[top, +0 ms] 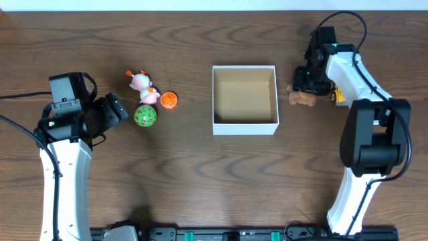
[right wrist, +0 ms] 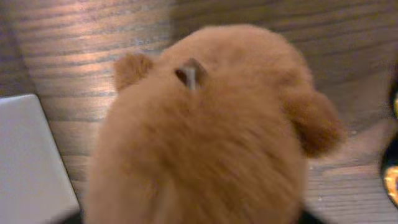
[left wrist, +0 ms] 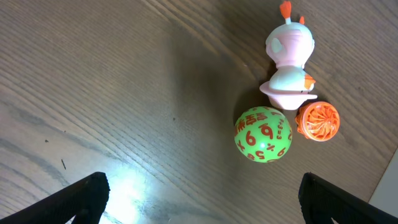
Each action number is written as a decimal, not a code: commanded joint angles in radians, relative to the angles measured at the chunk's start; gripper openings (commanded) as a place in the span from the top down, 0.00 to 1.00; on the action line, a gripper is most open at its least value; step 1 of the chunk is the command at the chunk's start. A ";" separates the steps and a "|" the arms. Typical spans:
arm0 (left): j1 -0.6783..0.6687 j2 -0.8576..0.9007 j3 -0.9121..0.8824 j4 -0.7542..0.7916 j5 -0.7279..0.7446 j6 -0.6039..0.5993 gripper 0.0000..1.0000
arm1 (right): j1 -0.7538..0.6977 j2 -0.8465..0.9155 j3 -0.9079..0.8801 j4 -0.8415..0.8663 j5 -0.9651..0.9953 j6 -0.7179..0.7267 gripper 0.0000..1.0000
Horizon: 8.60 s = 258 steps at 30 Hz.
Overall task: Pack container
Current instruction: 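Reach the right gripper to the brown plush hamster and grasp it, then carry the hamster left and release it into the white box, then move the right gripper to the yellow toy truck and grasp it, then carry the truck into the box and release it beside the hamster, then grasp the white-pink bunny figure with the left gripper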
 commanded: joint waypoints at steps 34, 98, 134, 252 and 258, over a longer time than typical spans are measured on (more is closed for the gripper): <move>0.004 0.006 0.021 -0.006 0.010 0.005 0.02 | 0.416 -0.200 0.138 -0.138 0.034 0.170 0.91; 0.004 0.006 0.021 -0.006 0.010 0.005 0.02 | -0.255 -0.080 0.137 -0.089 0.052 -0.258 0.10; 0.004 0.006 0.021 -0.006 0.010 0.005 0.02 | -0.190 -0.113 0.164 -0.102 0.014 -0.183 0.66; -0.221 0.686 0.189 0.391 0.009 0.048 0.60 | -0.201 -0.489 -0.002 -0.352 -0.206 -0.007 0.01; -0.221 0.659 0.205 0.335 0.009 0.048 0.72 | -0.201 -0.489 -0.002 -0.355 -0.206 -0.007 0.01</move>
